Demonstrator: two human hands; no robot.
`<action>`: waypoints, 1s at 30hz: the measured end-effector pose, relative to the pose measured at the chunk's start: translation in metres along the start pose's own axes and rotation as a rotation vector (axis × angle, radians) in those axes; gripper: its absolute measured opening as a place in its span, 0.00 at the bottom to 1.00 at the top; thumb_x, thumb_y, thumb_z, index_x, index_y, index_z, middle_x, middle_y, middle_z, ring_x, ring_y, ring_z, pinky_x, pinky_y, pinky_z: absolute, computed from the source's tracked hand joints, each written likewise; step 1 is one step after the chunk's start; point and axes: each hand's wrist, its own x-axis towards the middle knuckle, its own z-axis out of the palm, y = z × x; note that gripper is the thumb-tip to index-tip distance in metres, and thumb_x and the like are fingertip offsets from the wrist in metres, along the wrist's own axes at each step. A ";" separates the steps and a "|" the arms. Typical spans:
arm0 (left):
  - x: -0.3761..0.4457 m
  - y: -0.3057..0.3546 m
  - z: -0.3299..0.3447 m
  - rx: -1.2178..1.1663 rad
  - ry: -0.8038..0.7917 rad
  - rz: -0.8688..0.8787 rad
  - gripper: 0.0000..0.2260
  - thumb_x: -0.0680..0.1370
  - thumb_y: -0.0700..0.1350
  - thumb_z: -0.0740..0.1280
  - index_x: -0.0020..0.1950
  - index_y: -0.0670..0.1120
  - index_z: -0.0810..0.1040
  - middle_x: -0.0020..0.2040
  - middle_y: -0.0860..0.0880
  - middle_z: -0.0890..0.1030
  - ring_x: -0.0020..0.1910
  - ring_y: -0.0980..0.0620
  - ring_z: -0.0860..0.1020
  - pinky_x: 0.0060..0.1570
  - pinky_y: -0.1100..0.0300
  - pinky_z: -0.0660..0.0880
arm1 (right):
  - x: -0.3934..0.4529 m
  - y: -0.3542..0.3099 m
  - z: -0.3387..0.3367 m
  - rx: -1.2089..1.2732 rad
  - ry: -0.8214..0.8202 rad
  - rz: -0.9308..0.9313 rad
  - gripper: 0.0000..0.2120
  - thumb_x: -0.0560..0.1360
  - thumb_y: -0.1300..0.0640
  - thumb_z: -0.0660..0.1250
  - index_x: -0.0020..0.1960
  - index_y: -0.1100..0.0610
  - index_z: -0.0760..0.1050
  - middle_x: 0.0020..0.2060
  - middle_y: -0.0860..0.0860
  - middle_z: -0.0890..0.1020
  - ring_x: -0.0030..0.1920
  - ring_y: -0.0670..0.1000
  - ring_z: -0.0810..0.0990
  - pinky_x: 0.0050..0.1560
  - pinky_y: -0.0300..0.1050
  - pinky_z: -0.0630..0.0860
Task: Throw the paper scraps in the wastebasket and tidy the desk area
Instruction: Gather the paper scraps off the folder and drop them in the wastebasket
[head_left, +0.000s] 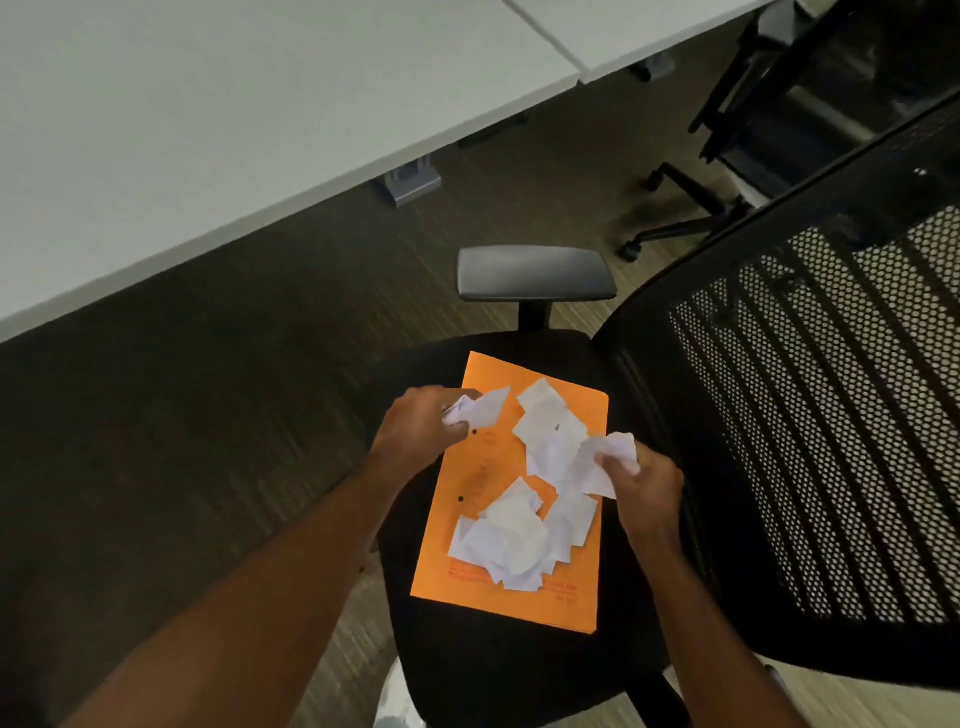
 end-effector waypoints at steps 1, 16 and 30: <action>-0.005 -0.006 -0.007 -0.034 -0.006 -0.014 0.21 0.73 0.48 0.75 0.65 0.55 0.79 0.58 0.50 0.84 0.55 0.49 0.82 0.50 0.53 0.82 | -0.004 -0.004 -0.001 0.035 0.018 -0.007 0.08 0.74 0.59 0.72 0.38 0.49 0.81 0.36 0.43 0.85 0.35 0.45 0.85 0.31 0.39 0.79; -0.185 -0.175 -0.180 -0.305 0.473 -0.327 0.23 0.67 0.51 0.71 0.62 0.63 0.78 0.51 0.54 0.85 0.49 0.53 0.83 0.47 0.55 0.79 | -0.122 -0.208 0.194 0.053 -0.402 -0.370 0.09 0.74 0.63 0.72 0.47 0.50 0.85 0.40 0.43 0.86 0.45 0.37 0.82 0.43 0.24 0.71; -0.418 -0.372 -0.241 -0.342 0.670 -0.747 0.18 0.70 0.50 0.69 0.58 0.66 0.80 0.48 0.53 0.85 0.46 0.52 0.83 0.46 0.54 0.79 | -0.362 -0.294 0.450 -0.069 -0.915 -0.643 0.09 0.74 0.60 0.72 0.55 0.55 0.85 0.48 0.42 0.84 0.45 0.36 0.81 0.45 0.21 0.71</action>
